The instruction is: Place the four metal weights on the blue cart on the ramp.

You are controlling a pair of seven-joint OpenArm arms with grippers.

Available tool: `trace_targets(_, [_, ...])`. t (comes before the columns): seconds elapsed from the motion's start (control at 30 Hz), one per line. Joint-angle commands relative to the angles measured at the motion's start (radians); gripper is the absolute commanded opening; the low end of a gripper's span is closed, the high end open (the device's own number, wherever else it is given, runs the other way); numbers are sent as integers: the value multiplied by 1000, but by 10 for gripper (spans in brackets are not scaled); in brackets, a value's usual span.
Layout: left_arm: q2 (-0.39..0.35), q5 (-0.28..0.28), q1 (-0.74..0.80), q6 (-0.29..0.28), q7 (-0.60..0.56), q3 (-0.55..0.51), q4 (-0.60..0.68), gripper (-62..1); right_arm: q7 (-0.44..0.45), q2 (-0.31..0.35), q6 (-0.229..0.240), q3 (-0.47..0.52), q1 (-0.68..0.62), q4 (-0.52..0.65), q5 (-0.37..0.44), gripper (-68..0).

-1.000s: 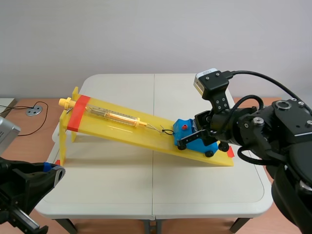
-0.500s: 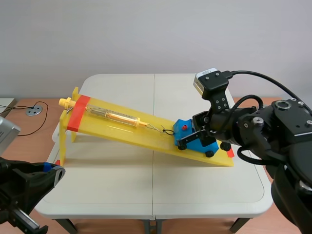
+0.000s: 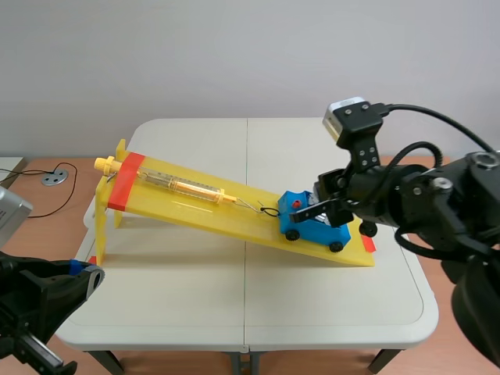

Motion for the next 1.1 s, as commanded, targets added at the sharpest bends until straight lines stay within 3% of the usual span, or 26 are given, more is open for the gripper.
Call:
trace_targets(0.0, [10,-70,-24,-64,-74,-16,74,-571,86,83,-14,68,28,177,74,-667])
trace_targets(0.07, [26,-69,-39,-80,-51,-16,81,-571,85,115,-12,92,-14,209,99,-669])
trace_targets(0.23, [87,-58,-78,-92,-42,-16,122,-573,85,196,97,154,-139,280,150,-669])
trace_targets(0.5, [171,44,-179,-92,-26,43,128,-573,86,247,166,291,-403,426,182,-669])
trace_targets(0.6, [195,115,-220,-90,-29,84,128,-573,86,247,176,342,-500,465,186,-669])
trace_targets(0.8, [229,235,-310,-33,-38,169,111,-573,87,246,245,423,-668,502,189,-669])
trace_targets(1.07, [272,354,-439,46,-71,253,-13,-573,113,244,294,491,-834,502,189,-669])
